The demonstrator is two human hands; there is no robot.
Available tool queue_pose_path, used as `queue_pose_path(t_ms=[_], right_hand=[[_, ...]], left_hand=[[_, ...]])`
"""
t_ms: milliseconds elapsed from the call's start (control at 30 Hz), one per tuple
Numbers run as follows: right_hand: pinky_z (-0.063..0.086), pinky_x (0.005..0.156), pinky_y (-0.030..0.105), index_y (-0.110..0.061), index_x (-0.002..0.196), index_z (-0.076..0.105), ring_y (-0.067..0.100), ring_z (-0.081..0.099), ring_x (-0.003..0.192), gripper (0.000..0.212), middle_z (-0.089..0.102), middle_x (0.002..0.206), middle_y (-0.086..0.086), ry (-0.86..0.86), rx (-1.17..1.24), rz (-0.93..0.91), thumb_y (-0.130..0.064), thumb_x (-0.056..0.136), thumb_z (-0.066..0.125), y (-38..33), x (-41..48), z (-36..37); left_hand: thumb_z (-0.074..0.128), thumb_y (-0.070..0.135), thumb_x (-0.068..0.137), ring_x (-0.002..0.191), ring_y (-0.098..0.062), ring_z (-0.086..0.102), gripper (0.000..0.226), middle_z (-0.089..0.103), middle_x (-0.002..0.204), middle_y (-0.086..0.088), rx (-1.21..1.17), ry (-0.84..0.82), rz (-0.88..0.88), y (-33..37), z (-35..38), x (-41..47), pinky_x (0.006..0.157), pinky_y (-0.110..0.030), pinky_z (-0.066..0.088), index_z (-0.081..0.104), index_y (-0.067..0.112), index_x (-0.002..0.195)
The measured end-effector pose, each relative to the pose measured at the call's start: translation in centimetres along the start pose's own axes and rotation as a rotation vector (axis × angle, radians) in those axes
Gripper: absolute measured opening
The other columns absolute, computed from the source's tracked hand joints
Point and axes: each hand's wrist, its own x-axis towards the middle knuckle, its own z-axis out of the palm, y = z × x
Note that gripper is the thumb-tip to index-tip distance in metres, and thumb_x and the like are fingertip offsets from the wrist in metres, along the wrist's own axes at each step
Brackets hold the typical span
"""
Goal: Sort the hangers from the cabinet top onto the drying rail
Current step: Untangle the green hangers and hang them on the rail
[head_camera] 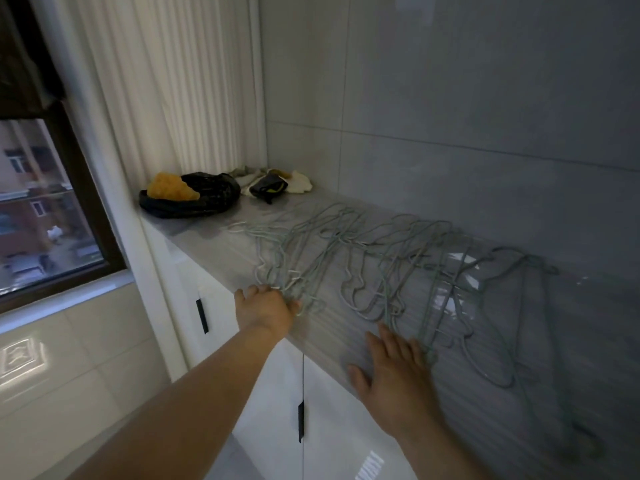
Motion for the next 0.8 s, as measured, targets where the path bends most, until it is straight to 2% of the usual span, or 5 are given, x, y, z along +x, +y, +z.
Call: queue_pose_path(t_ms=[267, 400, 500, 600, 800], right_hand=[[0.001, 0.116, 0.034, -0.023, 0.141, 0.028, 0.012, 0.017, 0.139, 0.06, 0.014, 0.155, -0.003, 0.004, 0.017, 0.019, -0.053, 0.089, 0.034, 0.0, 0.0, -0.1], [-0.001, 0.116, 0.036, -0.022, 0.14, 0.028, 0.013, 0.015, 0.14, 0.059, 0.013, 0.155, -0.002, -0.008, 0.02, 0.024, -0.053, 0.09, 0.034, 0.0, -0.1, -0.2], [-0.001, 0.116, 0.036, -0.021, 0.141, 0.028, 0.012, 0.016, 0.14, 0.06, 0.013, 0.155, -0.001, -0.01, 0.009, 0.025, -0.053, 0.09, 0.033, -0.1, -0.2, -0.3], [0.0, 0.116, 0.036, -0.021, 0.14, 0.028, 0.011, 0.016, 0.14, 0.059, 0.012, 0.156, -0.001, -0.013, 0.007, 0.024, -0.053, 0.09, 0.032, -0.1, -0.2, -0.4], [0.002, 0.116, 0.036, -0.023, 0.137, 0.033, 0.011, 0.019, 0.138, 0.057, 0.015, 0.155, -0.003, 0.014, -0.009, 0.028, -0.053, 0.089, 0.034, -0.1, -0.2, -0.2]], left_hand=[[0.037, 0.026, 0.091, 0.116, -0.027, 0.043, 0.037, 0.05, 0.126, -0.011, -0.171, -0.002, -0.121, 0.4, -0.3, 0.9, 0.096, -0.032, 0.029, 0.056, 0.007, 0.116], [0.039, 0.011, 0.092, 0.109, -0.034, 0.055, 0.033, 0.055, 0.121, -0.023, -0.522, -0.091, -0.2, 0.0, -1.2, 1.0, 0.089, -0.035, 0.044, 0.048, -0.007, 0.118], [0.039, -0.001, 0.092, 0.059, -0.026, 0.064, 0.019, 0.059, 0.079, -0.02, -0.953, -0.101, -0.215, -0.5, -2.1, 0.7, 0.052, -0.027, 0.05, 0.046, -0.007, 0.109], [0.024, -0.005, 0.093, 0.023, -0.015, 0.048, 0.023, 0.05, 0.06, -0.015, -1.221, -0.078, -0.266, -0.7, -3.2, 0.0, 0.03, -0.009, 0.028, 0.038, 0.002, 0.076], [0.025, 0.002, 0.095, 0.048, -0.022, 0.049, 0.03, 0.054, 0.079, -0.023, -1.231, 0.105, -0.238, -2.0, -4.1, -0.5, 0.026, -0.012, 0.035, 0.034, 0.013, 0.069]])
